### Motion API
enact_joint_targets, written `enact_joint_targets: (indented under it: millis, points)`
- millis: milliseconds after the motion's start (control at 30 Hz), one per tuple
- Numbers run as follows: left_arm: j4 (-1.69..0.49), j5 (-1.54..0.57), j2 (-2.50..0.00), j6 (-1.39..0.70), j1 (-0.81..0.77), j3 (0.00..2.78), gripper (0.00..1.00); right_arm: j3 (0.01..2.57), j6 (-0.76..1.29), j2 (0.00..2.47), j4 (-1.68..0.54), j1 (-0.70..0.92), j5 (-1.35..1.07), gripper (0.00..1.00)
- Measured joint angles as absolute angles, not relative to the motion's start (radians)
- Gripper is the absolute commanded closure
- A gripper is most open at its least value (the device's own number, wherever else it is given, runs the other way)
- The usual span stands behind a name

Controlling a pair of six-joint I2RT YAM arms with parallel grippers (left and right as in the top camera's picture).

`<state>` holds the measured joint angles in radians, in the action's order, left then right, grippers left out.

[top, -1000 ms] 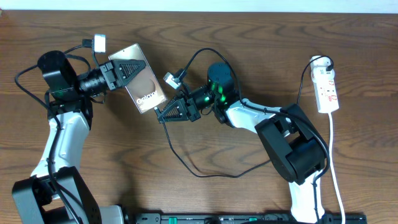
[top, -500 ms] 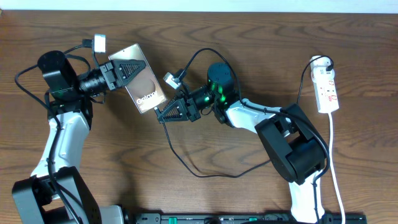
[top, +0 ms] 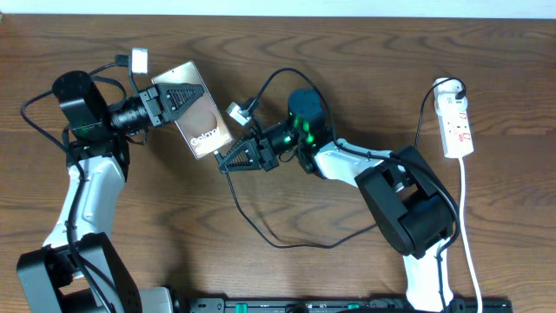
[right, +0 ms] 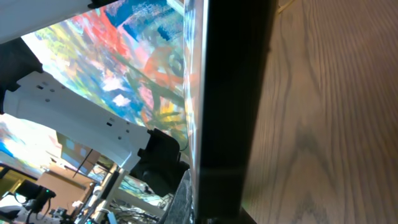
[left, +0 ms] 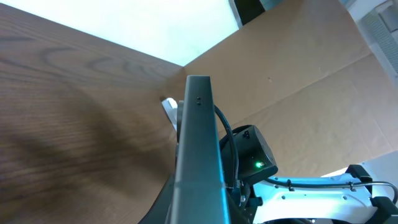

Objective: Plug charger to phone and switch on socket

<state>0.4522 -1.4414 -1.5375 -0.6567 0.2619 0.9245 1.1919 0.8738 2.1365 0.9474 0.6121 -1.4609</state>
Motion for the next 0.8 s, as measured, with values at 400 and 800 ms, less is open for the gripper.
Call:
enact_joint_targets:
  millis: [400,800]
  points:
    - [0.452,-1.442,-1.538,-0.649,0.262,0.925,0.92,1.192,0.874,2.136,0.947,0.613,-1.458,0.99]
    - [0.453,-1.453,-1.538,-0.632,0.262,0.925,0.93,1.192,0.874,2.136,0.947,0.613,-1.462,0.99]
